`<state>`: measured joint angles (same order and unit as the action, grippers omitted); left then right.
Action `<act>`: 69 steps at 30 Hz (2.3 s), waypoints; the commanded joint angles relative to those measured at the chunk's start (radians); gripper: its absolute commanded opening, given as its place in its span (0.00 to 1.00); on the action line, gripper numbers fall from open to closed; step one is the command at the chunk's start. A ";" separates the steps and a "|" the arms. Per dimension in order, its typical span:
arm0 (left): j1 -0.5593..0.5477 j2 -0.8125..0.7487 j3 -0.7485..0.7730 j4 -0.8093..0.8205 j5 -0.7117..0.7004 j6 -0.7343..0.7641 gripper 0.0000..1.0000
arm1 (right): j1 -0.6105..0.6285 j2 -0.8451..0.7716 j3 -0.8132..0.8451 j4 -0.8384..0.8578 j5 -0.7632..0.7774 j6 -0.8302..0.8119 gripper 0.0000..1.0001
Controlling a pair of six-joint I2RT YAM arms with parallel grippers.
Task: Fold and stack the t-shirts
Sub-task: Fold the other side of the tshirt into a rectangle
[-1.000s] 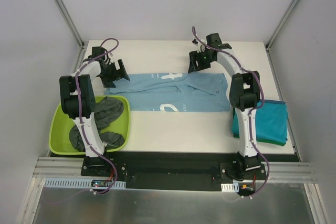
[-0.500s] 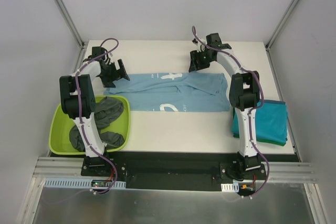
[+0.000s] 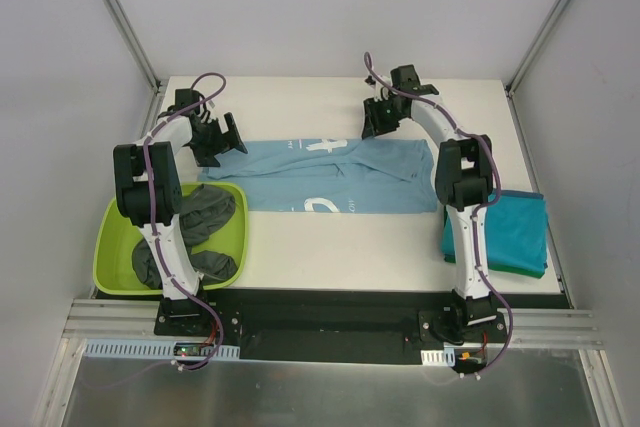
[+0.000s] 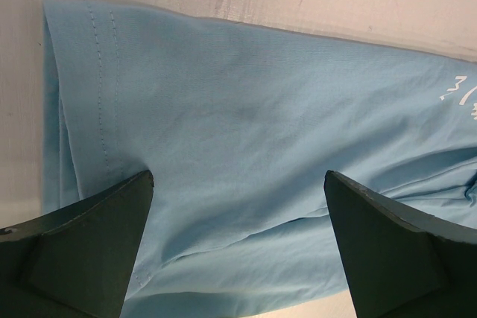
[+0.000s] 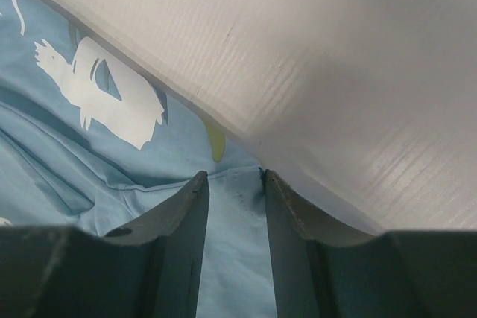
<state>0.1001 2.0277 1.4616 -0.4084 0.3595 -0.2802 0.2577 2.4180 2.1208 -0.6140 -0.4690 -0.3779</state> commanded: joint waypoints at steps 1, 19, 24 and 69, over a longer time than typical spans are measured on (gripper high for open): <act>0.013 0.003 0.009 -0.038 -0.036 0.004 0.99 | 0.014 0.004 0.041 0.003 0.026 -0.006 0.33; 0.013 -0.006 0.003 -0.038 -0.051 0.004 0.99 | 0.048 -0.281 -0.310 0.164 0.139 0.134 0.00; 0.015 -0.007 0.003 -0.037 -0.045 0.003 0.99 | 0.074 -0.402 -0.495 0.238 0.168 0.224 0.00; 0.015 0.020 0.013 -0.040 -0.056 0.001 0.99 | 0.239 -0.512 -0.736 0.412 0.424 0.568 0.96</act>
<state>0.1001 2.0277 1.4620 -0.4080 0.3515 -0.2810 0.5861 1.7935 1.3041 -0.1993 0.1829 0.2485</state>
